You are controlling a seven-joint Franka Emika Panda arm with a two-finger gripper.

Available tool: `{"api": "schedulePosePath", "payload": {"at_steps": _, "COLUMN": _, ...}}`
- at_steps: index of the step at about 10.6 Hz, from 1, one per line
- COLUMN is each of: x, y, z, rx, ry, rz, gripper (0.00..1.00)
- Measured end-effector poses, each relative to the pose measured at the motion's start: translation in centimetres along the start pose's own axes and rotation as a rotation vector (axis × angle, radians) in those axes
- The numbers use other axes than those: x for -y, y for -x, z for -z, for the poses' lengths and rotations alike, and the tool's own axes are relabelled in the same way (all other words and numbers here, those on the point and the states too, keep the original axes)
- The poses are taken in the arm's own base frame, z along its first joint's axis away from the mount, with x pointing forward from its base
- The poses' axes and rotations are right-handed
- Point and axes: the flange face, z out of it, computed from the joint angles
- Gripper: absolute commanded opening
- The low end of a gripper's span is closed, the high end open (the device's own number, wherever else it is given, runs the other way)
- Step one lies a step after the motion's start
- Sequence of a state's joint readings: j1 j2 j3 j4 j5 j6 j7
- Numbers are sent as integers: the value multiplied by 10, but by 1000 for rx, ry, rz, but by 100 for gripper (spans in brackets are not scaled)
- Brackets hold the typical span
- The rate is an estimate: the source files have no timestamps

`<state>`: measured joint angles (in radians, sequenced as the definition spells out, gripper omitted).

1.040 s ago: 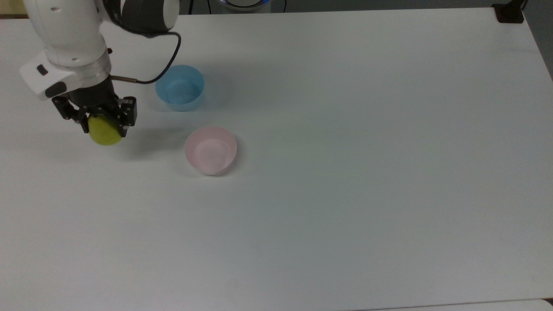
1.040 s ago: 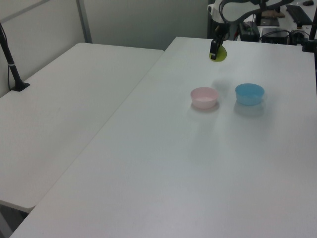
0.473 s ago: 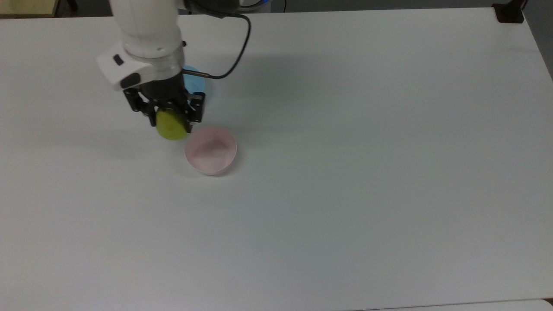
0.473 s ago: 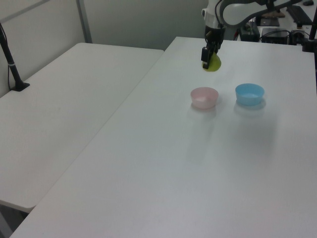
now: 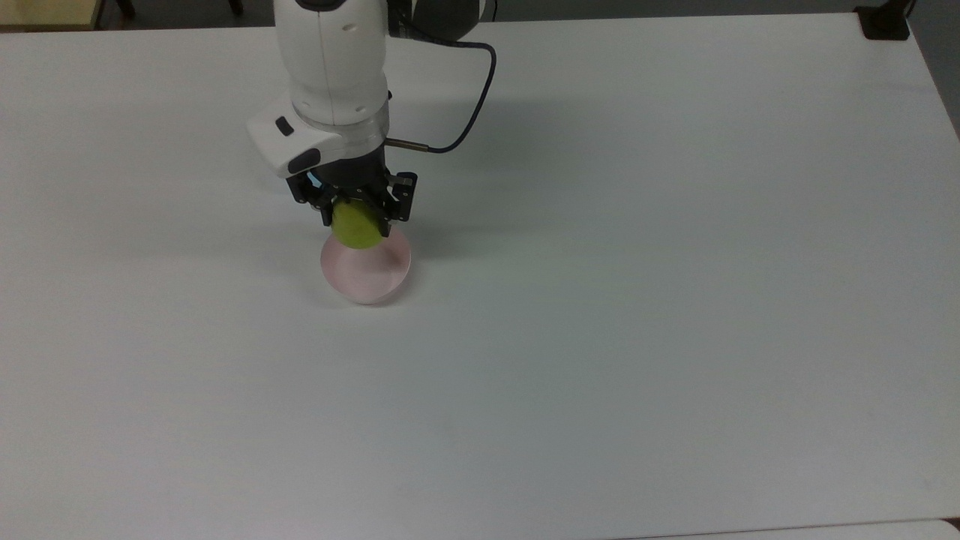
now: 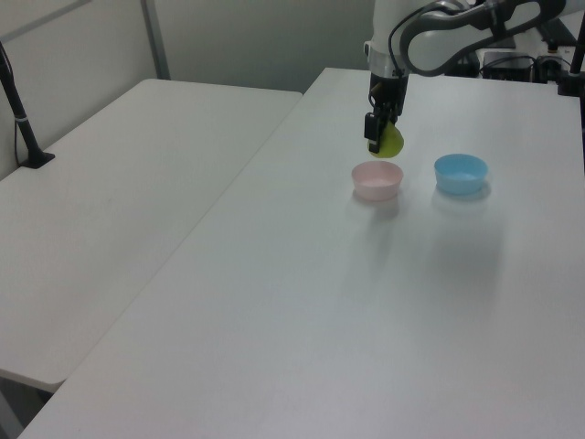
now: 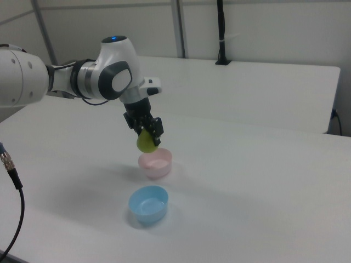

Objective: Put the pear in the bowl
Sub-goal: 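Lower the pear into the pink bowl and open the gripper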

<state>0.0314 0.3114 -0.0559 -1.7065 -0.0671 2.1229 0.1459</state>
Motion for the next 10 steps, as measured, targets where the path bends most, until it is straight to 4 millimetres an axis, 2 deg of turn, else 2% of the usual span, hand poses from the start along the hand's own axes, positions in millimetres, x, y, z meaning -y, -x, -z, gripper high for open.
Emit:
{"api": "schedulePosePath", "payload": {"at_steps": 3, "x": 10, "y": -5, "z": -29, "rx": -21, "ry": -4, "rz": -17, "gripper": 32}}
{"api": "schedulePosePath", "payload": {"at_steps": 7, "x": 12, "y": -9, "z": -61, "rx": -25, "ry": -4, "rz": -19, "gripper": 36}}
{"api": "schedulePosePath", "payload": {"at_steps": 8, "x": 13, "y": -9, "z": -68, "rx": -25, "ry": -4, "rz": -18, "gripper": 41}}
{"api": "schedulePosePath", "payload": {"at_steps": 9, "x": 13, "y": -9, "z": -74, "rx": -19, "ry": -2, "rz": -18, "gripper": 54}}
{"api": "schedulePosePath", "payload": {"at_steps": 10, "x": 13, "y": -9, "z": -80, "rx": -10, "ry": 0, "rz": -18, "gripper": 72}}
